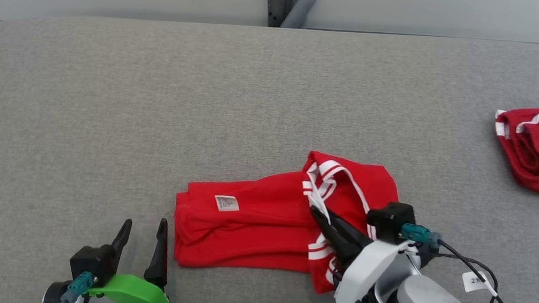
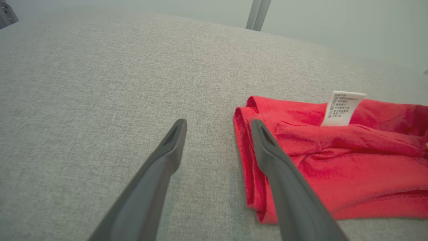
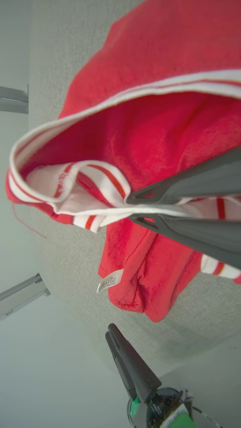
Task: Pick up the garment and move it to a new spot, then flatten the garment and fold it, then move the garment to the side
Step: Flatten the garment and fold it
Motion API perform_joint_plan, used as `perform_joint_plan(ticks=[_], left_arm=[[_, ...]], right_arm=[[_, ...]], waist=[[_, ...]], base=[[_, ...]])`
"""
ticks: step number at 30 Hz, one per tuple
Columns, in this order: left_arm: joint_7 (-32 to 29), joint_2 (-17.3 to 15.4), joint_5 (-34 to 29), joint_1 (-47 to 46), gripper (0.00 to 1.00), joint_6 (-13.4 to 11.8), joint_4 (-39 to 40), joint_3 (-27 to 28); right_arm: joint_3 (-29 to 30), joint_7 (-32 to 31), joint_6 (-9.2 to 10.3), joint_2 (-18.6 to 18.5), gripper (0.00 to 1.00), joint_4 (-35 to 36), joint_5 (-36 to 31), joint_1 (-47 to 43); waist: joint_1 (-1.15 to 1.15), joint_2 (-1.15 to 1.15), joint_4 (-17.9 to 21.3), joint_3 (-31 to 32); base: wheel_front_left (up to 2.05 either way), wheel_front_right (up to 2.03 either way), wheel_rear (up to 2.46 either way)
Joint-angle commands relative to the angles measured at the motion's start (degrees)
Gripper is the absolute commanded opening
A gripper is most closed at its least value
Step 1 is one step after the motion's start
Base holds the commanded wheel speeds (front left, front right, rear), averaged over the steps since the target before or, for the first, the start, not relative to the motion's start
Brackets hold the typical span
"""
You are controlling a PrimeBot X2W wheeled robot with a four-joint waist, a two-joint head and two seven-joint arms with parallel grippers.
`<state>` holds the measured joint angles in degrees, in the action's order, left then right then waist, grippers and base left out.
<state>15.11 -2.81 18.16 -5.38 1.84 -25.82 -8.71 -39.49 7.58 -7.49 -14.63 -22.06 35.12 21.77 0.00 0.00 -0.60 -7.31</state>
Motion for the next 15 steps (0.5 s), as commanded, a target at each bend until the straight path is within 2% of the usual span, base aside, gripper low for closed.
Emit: perform_joint_plan(ticks=[1,10,15], left_arm=[[-0.02,-0.24,0.41,-0.65,1.00,0.07,-0.08,-0.50],[-0.02,-0.20,1.92,0.25,1.00,-0.34,-0.60,-3.62],[-0.02,-0.20,2.96,0.33,1.00,-0.76,-0.37,-5.18]], right_arm=[[-1.23,-0.46,0.02,0.69,0.00,0.42,0.39,1.32],[-5.64,-1.29,0.02,4.25,0.00,-5.60,0.00,6.74],[-7.75,-0.73,0.02,5.60,0.00,-9.90,0.22,9.62]], waist=[[0.00,0.00,-3.68,-0.44],[0.00,0.00,-13.11,-1.33],[0.00,0.00,-16.90,-1.94]], base=[[0.00,0.00,0.00],[0.00,0.00,0.00],[0.00,0.00,0.00]])
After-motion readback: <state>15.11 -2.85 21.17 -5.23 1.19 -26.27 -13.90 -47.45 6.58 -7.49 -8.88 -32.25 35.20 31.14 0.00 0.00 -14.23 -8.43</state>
